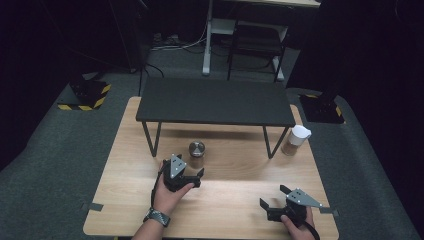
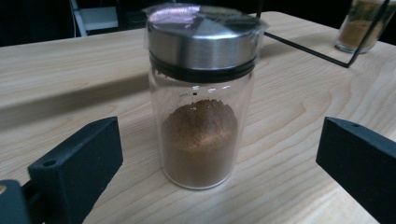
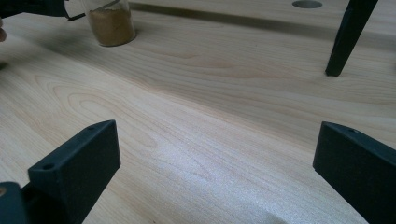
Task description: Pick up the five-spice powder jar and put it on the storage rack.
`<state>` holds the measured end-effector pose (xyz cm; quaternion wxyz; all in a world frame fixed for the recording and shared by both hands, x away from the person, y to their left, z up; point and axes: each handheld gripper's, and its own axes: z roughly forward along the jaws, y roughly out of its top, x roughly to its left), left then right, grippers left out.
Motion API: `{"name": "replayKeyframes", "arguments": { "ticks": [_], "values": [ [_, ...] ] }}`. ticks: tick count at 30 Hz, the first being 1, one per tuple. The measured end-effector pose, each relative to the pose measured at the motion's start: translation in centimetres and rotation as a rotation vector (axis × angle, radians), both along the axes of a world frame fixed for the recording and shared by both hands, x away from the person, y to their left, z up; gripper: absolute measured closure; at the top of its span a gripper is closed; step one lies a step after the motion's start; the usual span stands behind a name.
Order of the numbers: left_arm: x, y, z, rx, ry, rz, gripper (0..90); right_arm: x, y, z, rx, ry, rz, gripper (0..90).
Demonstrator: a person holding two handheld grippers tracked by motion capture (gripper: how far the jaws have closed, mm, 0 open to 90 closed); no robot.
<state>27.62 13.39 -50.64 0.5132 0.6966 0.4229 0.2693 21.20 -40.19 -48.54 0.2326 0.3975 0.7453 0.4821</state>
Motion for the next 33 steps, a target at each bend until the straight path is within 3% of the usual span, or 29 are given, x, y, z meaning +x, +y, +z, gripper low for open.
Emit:
{"name": "replayKeyframes", "arguments": {
  "ticks": [6, 11, 16, 23, 33],
  "values": [
    [1.0, -0.7, -0.4, -0.008, 0.001, 0.016, 2.5, -0.1, -0.1, -0.1, 0.006, -0.002, -0.002, 0.5],
    [1.7, -1.5, -0.3, -0.006, -0.012, 0.031, 9.7, 0.0, -0.1, -0.1, 0.004, -0.003, 0.001, 0.5],
    [2.5, -1.8, -0.3, -0.021, 0.007, 0.043, 17.8, 0.0, -0.1, -0.1, 0.007, -0.002, 0.001, 0.5],
    [2.7, -1.8, -0.4, -0.028, 0.005, 0.057, 28.9, 0.0, -0.2, -0.1, 0.006, -0.004, 0.006, 0.4],
    [2.4, -2.2, -0.4, -0.021, -0.013, 0.068, 30.9, 0.0, -0.2, -0.1, 0.007, -0.004, 0.008, 0.4]
  ]
}}
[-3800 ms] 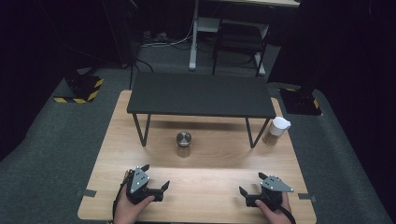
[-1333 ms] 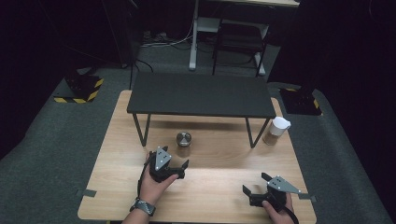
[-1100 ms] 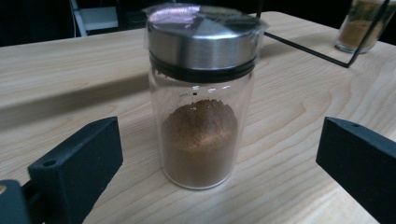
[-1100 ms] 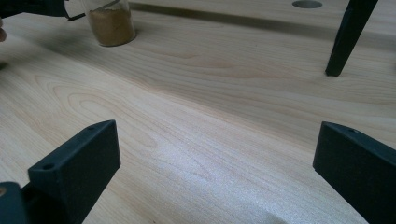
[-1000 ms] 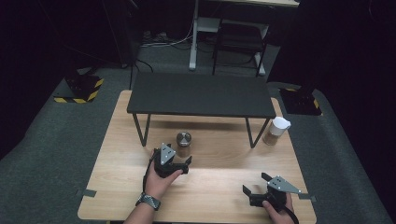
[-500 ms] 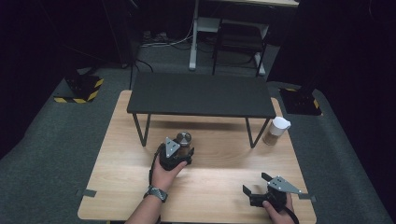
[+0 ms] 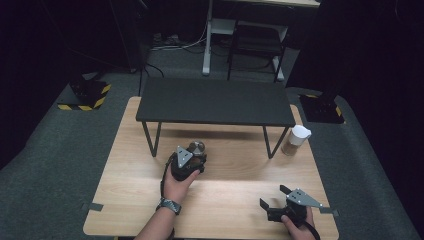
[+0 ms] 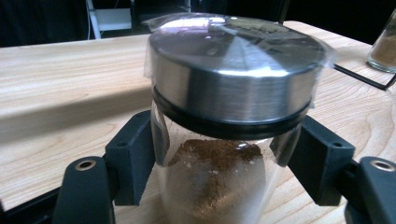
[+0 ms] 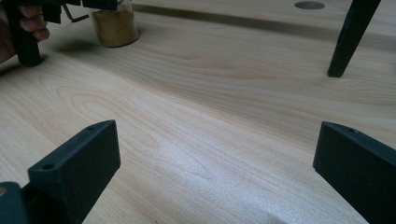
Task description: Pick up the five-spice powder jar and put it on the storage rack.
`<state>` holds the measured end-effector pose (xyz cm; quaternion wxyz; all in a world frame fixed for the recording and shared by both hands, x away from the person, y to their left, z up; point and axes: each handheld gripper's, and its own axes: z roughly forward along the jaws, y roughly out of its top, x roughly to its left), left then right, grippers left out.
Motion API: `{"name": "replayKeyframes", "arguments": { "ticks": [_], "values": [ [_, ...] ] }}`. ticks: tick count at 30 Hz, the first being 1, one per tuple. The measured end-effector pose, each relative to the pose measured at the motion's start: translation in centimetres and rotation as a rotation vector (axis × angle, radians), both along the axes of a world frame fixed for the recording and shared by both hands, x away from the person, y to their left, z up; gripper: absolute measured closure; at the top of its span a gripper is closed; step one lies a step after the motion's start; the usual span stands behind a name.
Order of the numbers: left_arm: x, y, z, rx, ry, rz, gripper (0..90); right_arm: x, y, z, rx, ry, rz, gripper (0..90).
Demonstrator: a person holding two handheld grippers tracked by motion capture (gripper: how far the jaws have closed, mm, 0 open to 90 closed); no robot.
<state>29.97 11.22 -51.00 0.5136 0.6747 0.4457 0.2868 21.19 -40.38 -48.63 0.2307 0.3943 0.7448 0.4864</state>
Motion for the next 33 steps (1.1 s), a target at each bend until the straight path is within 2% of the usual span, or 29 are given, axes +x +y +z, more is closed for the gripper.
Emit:
{"name": "replayKeyframes", "arguments": {
  "ticks": [7, 13, 24, 28, 33],
  "values": [
    [-0.6, -0.1, 0.0, 0.011, -0.011, -0.010, 31.0, 0.0, -0.1, 0.0, 0.003, 0.000, 0.002, 0.4],
    [-1.5, 0.1, 0.4, 0.013, -0.041, -0.019, 31.1, 0.0, -0.1, 0.0, 0.006, 0.000, 0.003, 0.4],
    [-3.2, 0.6, 1.4, -0.009, -0.083, -0.024, 31.1, 0.0, -0.1, 0.0, 0.009, 0.003, -0.002, 0.4],
    [-3.7, 0.7, 2.1, -0.018, -0.091, -0.025, 31.1, 0.0, -0.1, 0.0, 0.009, 0.002, -0.002, 0.4],
    [-4.5, 0.9, 3.4, 0.001, -0.119, -0.020, 31.0, 0.0, -0.1, 0.0, 0.008, 0.002, -0.004, 0.5]
  ]
}}
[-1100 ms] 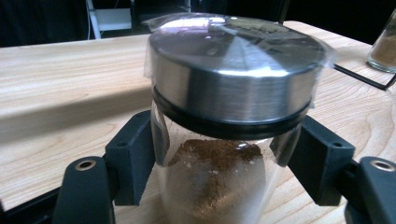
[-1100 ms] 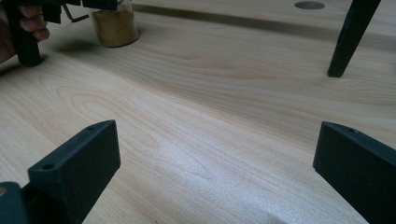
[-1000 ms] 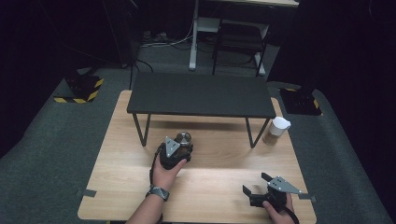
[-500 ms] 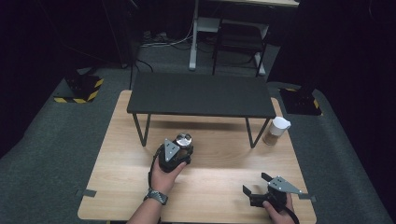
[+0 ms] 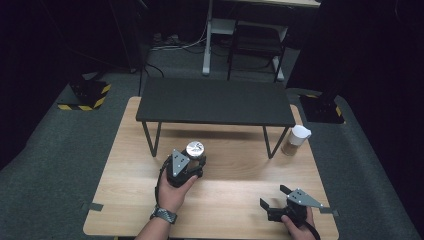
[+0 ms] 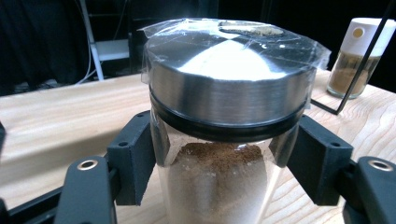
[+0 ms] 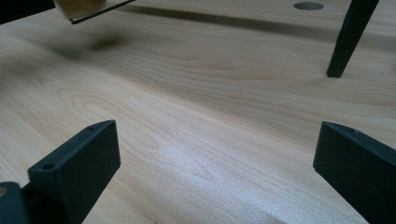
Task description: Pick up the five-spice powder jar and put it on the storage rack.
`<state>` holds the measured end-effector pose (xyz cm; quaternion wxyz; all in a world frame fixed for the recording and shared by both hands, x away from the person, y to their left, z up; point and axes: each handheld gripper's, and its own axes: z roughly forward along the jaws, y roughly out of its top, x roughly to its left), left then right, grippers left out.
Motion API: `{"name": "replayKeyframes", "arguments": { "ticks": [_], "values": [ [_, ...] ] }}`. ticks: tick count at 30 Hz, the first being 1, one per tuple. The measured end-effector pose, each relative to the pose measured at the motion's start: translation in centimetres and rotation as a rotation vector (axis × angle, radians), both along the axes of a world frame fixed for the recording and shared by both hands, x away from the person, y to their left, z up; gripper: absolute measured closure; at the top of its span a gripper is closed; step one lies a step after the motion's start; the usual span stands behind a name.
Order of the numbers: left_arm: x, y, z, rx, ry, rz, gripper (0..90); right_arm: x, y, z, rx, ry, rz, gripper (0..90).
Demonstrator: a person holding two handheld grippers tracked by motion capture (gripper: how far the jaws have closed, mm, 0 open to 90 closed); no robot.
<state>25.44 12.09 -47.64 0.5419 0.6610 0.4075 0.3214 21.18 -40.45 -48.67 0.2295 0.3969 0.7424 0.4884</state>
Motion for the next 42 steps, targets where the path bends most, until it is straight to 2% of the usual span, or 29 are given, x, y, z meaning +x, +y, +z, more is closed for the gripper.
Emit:
{"name": "replayKeyframes", "arguments": {
  "ticks": [10, 13, 21, 25, 38, 40, 42],
  "values": [
    [-1.4, 0.1, 2.3, 0.007, -0.043, 0.015, 31.0, 0.0, 0.0, 0.0, 0.000, 0.000, 0.000, 0.4],
    [-1.9, 0.0, 3.5, 0.001, -0.056, 0.023, 31.0, 0.0, 0.0, 0.0, 0.002, -0.001, 0.000, 0.4],
    [-2.5, 0.0, 4.9, 0.003, -0.096, 0.022, 31.1, -0.1, -0.1, -0.1, 0.009, 0.000, -0.003, 0.4],
    [-2.8, 0.1, 5.8, -0.010, -0.111, 0.026, 31.0, 0.0, -0.1, 0.0, 0.005, 0.000, -0.001, 0.4],
    [-2.7, 0.5, 8.4, -0.040, -0.152, 0.048, 31.0, 0.0, -0.1, 0.0, 0.008, 0.003, 0.001, 0.4],
    [-2.4, 0.6, 9.1, -0.032, -0.169, 0.055, 31.0, 0.0, -0.1, 0.0, 0.008, 0.004, 0.002, 0.4],
    [-2.4, 0.6, 9.1, -0.032, -0.169, 0.055, 31.0, 0.0, -0.1, 0.0, 0.008, 0.006, 0.002, 0.4]
  ]
}}
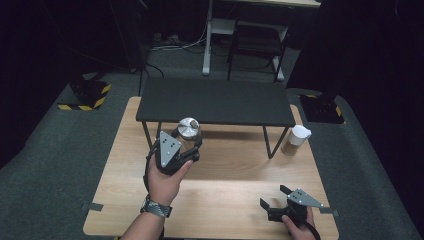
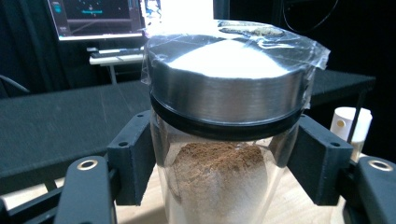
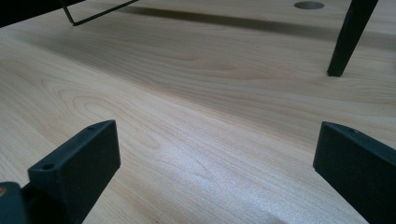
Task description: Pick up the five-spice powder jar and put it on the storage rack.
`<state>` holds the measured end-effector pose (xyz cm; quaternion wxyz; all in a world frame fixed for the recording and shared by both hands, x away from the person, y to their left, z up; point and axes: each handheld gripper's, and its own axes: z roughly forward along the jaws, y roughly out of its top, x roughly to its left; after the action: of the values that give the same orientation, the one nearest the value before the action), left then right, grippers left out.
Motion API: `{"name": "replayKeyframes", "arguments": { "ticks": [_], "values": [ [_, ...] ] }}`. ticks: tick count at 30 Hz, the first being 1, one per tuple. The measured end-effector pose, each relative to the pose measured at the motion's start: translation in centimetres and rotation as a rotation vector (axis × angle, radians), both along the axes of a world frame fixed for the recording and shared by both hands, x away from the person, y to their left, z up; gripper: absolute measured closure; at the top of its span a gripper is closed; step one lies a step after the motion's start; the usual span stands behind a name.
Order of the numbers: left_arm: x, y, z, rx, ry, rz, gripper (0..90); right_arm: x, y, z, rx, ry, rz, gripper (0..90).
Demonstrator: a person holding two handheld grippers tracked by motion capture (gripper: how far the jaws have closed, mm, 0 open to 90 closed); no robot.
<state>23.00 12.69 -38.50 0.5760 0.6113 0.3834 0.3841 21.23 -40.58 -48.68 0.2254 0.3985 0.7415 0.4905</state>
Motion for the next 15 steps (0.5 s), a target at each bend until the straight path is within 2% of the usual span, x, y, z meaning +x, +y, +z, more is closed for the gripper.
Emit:
{"name": "replayKeyframes", "arguments": {
  "ticks": [7, 15],
  "values": [
    [0.8, 0.1, 1.5, -0.003, -0.031, 0.026, 31.0, 0.0, 0.0, 0.0, -0.002, -0.003, 0.001, 0.4],
    [1.9, 0.0, 2.3, -0.014, -0.040, 0.043, 31.1, 0.0, 0.0, 0.0, -0.004, -0.003, 0.003, 0.4]
  ]
}}
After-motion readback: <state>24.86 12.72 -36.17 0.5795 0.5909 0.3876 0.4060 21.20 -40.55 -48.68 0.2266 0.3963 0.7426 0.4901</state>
